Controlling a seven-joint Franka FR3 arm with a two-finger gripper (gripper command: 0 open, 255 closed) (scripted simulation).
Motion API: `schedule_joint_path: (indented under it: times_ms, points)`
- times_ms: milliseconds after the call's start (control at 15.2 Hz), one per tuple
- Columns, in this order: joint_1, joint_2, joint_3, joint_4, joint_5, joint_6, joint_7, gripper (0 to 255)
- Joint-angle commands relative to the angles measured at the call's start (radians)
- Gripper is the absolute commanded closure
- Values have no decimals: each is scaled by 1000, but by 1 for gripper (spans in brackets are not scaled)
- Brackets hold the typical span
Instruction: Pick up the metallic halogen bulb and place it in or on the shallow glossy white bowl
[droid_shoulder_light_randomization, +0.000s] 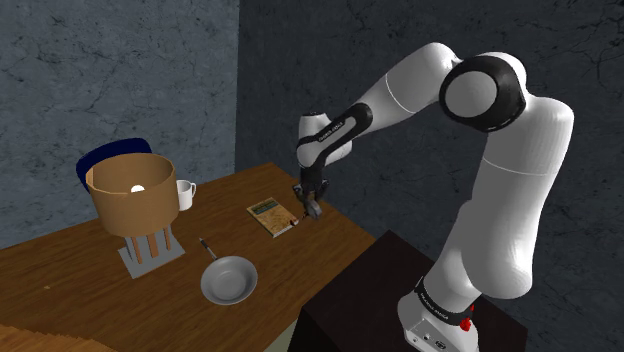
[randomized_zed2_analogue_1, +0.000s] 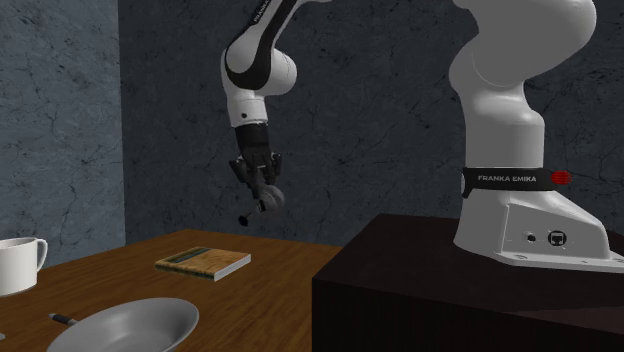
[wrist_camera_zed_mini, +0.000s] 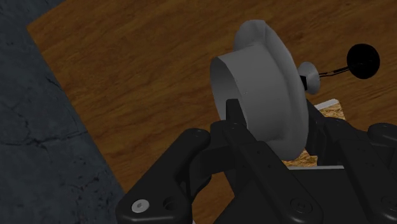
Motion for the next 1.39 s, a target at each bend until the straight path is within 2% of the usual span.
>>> schedule_joint_path:
  times_ms: [0,660,1320]
  points:
    - [30,-1,18,8,4,-11,47,255]
    - [170,30,114,111,35,-87,263,255]
    - [289,139,197,330,66,-195,452,255]
